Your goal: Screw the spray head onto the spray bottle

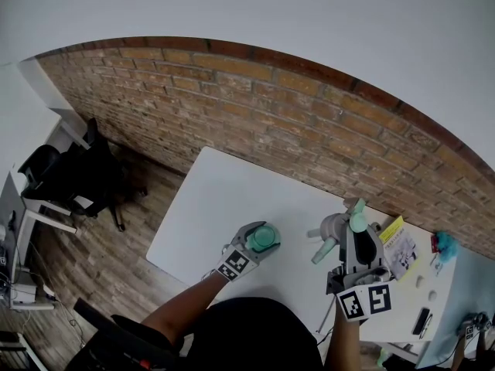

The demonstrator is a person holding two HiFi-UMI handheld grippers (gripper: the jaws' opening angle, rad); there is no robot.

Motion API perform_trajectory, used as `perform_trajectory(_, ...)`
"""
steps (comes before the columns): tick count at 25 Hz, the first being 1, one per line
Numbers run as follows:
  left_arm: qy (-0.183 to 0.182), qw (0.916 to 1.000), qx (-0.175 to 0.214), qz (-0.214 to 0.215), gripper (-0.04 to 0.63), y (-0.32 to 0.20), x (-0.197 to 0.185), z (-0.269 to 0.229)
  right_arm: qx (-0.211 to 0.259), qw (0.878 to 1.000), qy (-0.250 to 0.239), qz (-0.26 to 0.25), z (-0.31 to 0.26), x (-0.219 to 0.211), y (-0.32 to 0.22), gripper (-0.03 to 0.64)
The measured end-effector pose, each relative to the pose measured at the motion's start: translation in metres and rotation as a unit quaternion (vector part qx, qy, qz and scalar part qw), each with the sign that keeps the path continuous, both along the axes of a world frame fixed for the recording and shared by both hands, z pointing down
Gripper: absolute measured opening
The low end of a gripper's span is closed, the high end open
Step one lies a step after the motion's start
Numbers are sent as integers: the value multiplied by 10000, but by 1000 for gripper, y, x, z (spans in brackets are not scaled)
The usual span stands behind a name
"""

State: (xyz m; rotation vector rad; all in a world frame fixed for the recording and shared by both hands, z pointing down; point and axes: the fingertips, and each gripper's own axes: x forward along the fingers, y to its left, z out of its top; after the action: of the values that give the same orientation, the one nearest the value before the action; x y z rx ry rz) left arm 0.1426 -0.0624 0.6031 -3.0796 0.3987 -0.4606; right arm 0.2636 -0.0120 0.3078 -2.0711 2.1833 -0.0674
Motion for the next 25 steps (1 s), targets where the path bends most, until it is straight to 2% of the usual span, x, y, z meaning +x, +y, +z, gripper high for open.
perform_trajectory(25,-1,10000,-7,-13,322,-1,1,0,163,9998,-2,-135,-30,-10,5,66)
